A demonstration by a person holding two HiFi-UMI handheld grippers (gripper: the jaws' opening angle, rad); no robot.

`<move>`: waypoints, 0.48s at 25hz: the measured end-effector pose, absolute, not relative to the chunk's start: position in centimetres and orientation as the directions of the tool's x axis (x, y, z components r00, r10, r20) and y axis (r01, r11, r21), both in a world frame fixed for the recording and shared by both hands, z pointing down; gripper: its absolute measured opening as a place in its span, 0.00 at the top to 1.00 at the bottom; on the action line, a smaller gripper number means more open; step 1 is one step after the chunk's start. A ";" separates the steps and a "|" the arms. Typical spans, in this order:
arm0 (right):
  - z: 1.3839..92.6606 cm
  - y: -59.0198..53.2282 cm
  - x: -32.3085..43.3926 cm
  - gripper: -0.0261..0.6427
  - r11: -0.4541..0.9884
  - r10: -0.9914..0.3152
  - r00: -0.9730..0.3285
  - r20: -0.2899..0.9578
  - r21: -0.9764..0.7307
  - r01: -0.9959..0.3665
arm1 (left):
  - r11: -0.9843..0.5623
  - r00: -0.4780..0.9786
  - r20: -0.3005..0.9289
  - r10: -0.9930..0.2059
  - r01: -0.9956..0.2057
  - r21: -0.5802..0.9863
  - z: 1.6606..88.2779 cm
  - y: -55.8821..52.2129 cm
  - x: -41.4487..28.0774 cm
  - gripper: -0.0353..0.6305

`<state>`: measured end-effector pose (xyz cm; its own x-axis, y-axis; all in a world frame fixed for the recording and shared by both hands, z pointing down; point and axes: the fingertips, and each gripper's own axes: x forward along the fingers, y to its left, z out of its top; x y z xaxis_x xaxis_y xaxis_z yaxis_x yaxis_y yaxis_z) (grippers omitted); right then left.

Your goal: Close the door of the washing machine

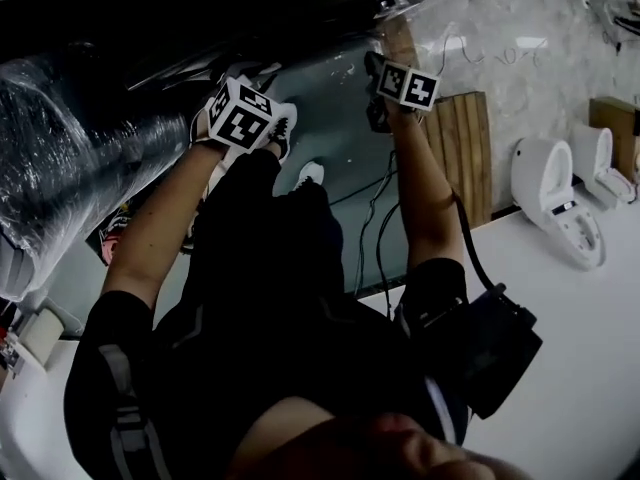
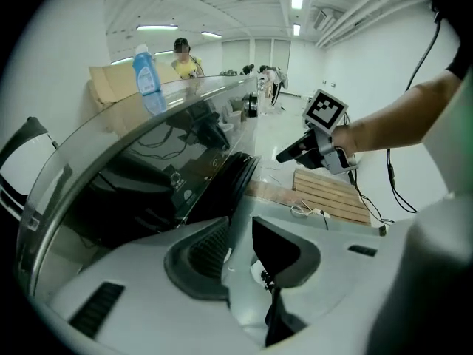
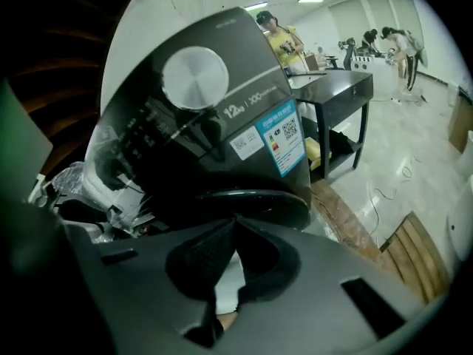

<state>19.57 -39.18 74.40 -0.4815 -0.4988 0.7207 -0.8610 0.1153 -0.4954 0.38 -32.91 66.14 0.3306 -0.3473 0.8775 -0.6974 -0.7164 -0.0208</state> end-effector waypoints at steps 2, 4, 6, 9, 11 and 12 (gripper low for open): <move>72.0 -37.9 20.3 0.96 0.130 -0.505 -0.476 0.720 -0.481 -0.867 | -0.702 0.335 0.861 -0.383 -0.712 -0.035 64.9 -33.0 0.9 0.79; 69.4 -36.3 20.6 0.96 0.156 -0.508 -0.481 0.714 -0.473 -0.867 | -0.674 0.347 0.842 -0.414 -0.738 -0.028 63.4 -32.6 1.3 0.79; 67.2 -34.9 20.6 0.96 0.200 -0.514 -0.484 0.709 -0.450 -0.871 | -0.649 0.363 0.824 -0.435 -0.760 -0.008 62.0 -32.0 1.6 0.80; 63.7 -33.5 21.1 0.96 0.268 -0.540 -0.471 0.697 -0.388 -0.882 | -0.643 0.385 0.804 -0.453 -0.765 0.004 60.0 -30.9 2.6 0.81; 61.0 -33.1 21.9 0.96 0.303 -0.579 -0.457 0.675 -0.342 -0.890 | -0.640 0.409 0.779 -0.476 -0.768 0.013 58.3 -30.4 3.4 0.82; 59.5 -32.9 22.2 0.95 0.308 -0.599 -0.452 0.661 -0.330 -0.892 | -0.637 0.417 0.765 -0.492 -0.770 0.010 57.2 -30.3 3.6 0.82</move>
